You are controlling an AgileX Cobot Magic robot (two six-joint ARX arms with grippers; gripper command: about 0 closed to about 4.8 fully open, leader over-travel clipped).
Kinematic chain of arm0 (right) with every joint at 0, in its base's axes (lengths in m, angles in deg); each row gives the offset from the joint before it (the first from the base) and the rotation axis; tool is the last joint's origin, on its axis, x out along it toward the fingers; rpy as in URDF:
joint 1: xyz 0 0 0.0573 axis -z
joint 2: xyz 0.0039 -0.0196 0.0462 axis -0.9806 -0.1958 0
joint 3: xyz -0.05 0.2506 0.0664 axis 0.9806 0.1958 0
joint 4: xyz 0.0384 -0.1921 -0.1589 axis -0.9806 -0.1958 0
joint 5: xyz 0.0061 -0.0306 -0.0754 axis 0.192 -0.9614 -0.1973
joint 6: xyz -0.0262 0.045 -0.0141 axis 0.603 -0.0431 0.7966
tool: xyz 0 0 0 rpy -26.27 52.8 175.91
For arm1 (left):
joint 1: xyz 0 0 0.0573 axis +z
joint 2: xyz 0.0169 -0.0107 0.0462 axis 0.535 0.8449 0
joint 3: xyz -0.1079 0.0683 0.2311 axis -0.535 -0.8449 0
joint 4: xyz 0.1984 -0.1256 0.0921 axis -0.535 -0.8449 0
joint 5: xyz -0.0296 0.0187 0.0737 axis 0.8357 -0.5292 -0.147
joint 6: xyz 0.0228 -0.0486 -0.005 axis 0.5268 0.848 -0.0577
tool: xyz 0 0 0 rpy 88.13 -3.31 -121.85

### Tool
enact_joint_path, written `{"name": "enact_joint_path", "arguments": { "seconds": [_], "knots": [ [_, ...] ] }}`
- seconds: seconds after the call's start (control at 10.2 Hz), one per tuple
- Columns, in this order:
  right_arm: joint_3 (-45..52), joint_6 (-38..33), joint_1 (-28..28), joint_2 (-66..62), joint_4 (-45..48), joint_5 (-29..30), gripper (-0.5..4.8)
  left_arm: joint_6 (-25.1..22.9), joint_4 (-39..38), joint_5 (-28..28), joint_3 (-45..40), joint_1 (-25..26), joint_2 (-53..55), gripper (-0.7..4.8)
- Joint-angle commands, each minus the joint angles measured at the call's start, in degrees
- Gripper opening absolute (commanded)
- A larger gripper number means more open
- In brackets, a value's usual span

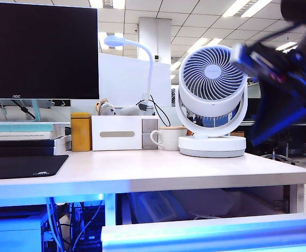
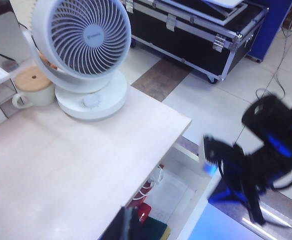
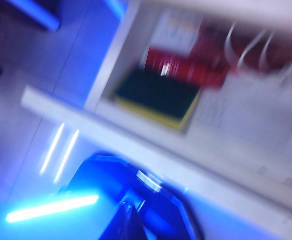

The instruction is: Open the drawer, place the cleaning sponge inside, then close the drawer.

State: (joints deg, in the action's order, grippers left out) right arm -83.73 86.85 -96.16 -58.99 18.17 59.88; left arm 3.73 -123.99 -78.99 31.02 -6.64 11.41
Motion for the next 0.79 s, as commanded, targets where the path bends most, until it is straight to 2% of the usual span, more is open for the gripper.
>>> {"name": "enact_joint_path", "arguments": {
  "seconds": [0.1, 0.29, 0.49, 0.59, 0.79],
  "knots": [
    [6.75, -0.68, -0.07, 0.28, 5.81, 1.4, -0.01, 0.33, 0.94, -0.13, 0.11, 0.0, -0.15, -0.06],
    [11.06, -0.26, -0.07, 0.28, 8.48, 1.4, -0.01, 0.33, 0.96, -0.15, 0.11, 0.0, -0.15, -0.06],
    [11.13, 2.08, -0.07, 0.28, 9.09, 0.9, -0.01, 0.37, 0.87, -0.13, 0.11, 0.0, -0.15, -0.06],
    [11.13, 2.38, -0.07, 0.28, 6.51, -0.5, -0.01, 0.42, 0.85, -0.13, 0.11, 0.0, -0.15, -0.06],
    [13.79, 1.46, -0.07, -0.5, 10.29, -2.73, -0.01, 1.84, 0.9, 0.04, 0.11, -0.02, -0.15, -0.06]
  ]
}}
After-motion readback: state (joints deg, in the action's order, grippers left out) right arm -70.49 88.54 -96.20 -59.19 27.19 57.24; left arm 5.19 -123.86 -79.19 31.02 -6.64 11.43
